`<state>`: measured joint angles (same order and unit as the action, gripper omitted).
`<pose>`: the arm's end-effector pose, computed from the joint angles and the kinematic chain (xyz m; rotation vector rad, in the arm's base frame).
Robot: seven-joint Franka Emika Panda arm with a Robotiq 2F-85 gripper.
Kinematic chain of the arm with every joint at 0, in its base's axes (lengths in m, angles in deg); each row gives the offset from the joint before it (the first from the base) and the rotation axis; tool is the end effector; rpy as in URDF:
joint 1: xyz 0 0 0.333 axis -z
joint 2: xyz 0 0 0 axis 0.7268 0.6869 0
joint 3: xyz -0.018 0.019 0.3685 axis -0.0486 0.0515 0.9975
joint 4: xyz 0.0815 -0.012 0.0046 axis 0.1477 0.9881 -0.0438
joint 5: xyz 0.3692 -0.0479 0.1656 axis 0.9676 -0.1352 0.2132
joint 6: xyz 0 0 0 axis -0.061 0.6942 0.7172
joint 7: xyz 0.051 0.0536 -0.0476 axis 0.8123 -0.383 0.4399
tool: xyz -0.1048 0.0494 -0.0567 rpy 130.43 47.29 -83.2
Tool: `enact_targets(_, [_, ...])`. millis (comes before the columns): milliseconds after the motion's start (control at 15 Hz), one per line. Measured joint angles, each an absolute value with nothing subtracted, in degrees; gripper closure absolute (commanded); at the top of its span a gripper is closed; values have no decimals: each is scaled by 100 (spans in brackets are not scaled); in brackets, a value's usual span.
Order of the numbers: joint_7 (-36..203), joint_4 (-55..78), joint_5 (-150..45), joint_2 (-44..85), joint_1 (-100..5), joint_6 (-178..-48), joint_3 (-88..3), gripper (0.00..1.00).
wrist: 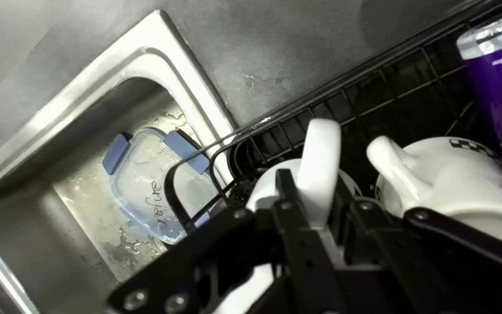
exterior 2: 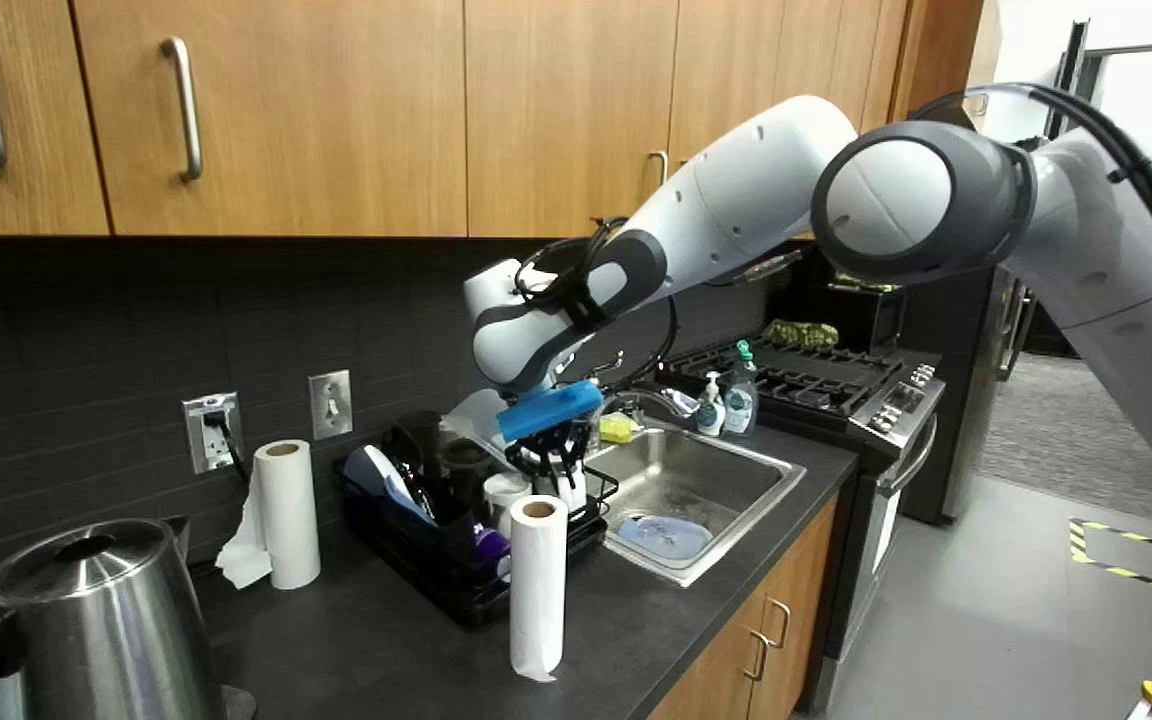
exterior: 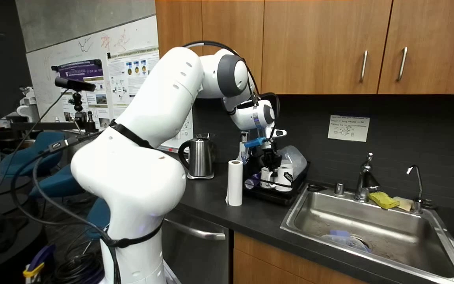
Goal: Turn the paper towel slightly to the right and put the mug in the black basket
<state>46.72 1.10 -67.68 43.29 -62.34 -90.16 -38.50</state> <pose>0.7288 0.1735 0.2926 2.7780 -0.4373 -0.0187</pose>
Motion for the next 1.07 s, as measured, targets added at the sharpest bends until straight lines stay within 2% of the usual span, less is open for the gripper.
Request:
enact_targets(67, [4670, 70, -6772, 4376, -6260, -9030, -3870, 95])
enact_targets(133, [4670, 28, -6772, 4407, -6280, -9041, -3883, 55])
enact_targets(200, [4670, -18, -6772, 4437, -6294, -9040, -3894, 53])
enact_targets(333, [4667, -68, -6766, 4462, -6309, -9061, -3909, 44])
enact_targets(733, [4591, -80, -6762, 4449, -6374, -9120, -3919, 4])
enact_targets(867, [4576, -62, -6762, 4395, -6373, -9084, -3940, 0])
enact_targets(1067, [4580, 39, -6755, 4029, -6352, -8896, -3973, 0])
